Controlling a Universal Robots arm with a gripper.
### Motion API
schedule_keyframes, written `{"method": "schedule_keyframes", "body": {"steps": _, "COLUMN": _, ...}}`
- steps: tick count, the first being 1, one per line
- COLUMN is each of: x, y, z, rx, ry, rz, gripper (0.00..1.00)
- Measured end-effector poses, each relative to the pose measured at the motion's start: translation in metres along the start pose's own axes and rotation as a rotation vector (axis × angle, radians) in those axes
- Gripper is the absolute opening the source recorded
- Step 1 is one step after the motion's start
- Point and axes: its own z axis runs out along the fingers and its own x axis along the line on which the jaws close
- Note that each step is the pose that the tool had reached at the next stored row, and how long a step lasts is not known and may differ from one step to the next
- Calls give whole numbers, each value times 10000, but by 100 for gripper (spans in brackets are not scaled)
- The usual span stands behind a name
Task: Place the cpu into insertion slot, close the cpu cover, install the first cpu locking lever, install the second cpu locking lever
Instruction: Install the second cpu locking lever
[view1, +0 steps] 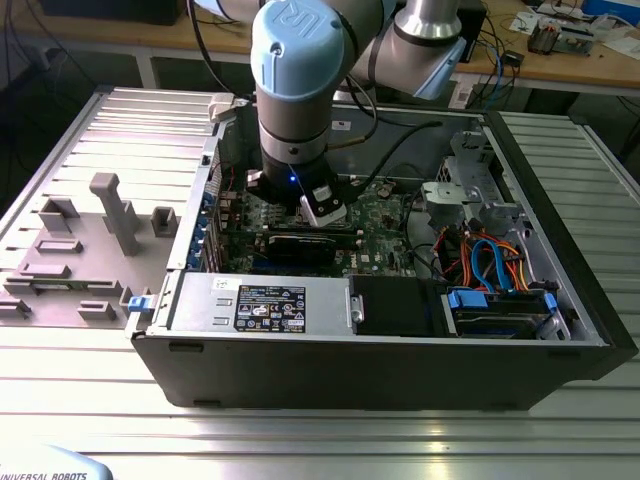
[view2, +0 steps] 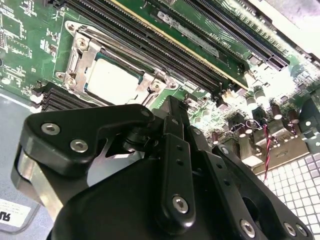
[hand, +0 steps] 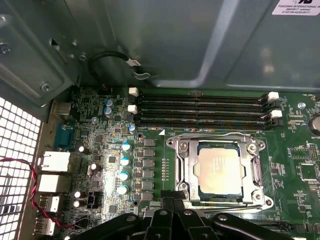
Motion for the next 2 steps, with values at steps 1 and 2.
{"method": "schedule_keyframes", "body": {"steps": 1, "x": 0, "y": 0, "z": 0, "rx": 0, "ry": 0, "rz": 0, "gripper": 11}}
{"method": "schedule_keyframes", "body": {"steps": 2, "x": 0, "y": 0, "z": -1, "rx": 0, "ry": 0, "rz": 0, "gripper": 11}}
